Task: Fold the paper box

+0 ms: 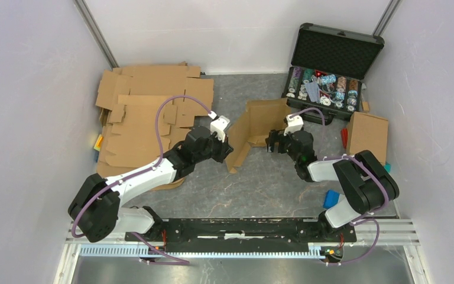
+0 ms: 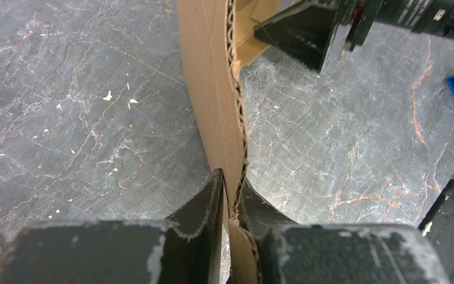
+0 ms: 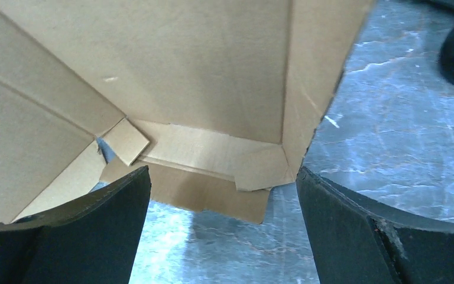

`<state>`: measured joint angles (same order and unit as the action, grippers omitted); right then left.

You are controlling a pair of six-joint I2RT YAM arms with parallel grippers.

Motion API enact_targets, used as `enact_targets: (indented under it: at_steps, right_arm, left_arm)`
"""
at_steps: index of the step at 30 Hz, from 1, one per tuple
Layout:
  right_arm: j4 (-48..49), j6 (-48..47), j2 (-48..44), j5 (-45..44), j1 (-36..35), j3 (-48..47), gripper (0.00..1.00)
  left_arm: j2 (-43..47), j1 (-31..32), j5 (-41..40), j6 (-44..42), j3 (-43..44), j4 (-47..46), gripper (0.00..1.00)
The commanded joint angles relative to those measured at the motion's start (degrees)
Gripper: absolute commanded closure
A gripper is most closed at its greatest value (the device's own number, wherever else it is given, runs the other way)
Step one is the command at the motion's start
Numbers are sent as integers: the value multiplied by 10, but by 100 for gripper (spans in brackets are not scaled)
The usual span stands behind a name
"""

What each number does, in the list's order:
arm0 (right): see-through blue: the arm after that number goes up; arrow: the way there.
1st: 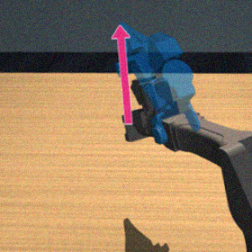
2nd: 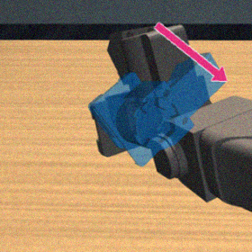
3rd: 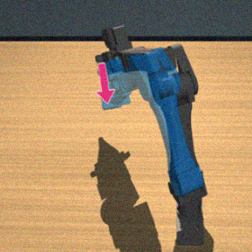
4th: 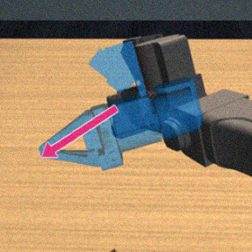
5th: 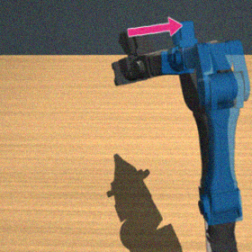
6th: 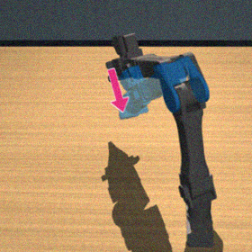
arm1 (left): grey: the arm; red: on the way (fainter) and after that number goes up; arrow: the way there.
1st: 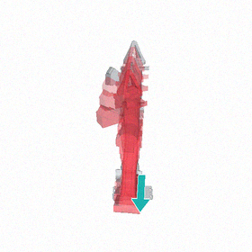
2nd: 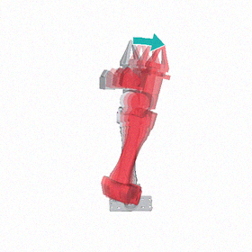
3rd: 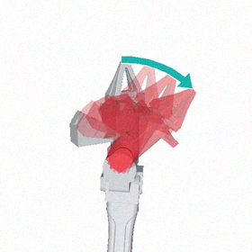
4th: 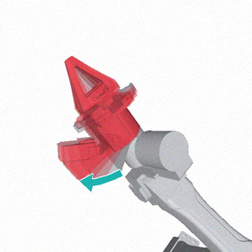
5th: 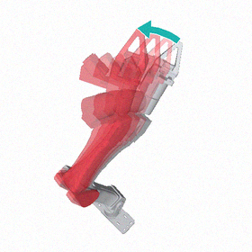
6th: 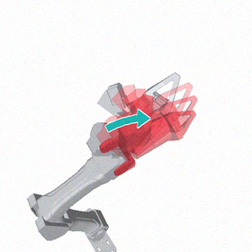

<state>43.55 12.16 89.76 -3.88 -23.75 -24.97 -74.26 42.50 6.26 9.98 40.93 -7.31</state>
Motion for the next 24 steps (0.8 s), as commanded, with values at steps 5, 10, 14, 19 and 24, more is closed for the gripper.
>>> enact_targets:
  at_steps: [5, 10, 14, 19, 24]
  right_arm:
    - [114, 7, -6, 141, 36, 25, 4]
    - [121, -1, -13, 179, 34, 36, 7]
    - [110, -7, -12, 187, 28, 44, 6]
    - [80, -34, -20, 163, 5, 48, 6]
    - [66, -41, -77, 88, 8, 71, 2]
  left_arm:
    - [5, 0, 20, 10, 14, 21, 83]
    - [7, -2, 17, 8, 13, 24, 83]
    - [12, -3, 17, 3, 13, 27, 83]
    - [21, -4, 16, -4, 12, 32, 83]
    - [25, -4, 2, -7, 12, 36, 83]
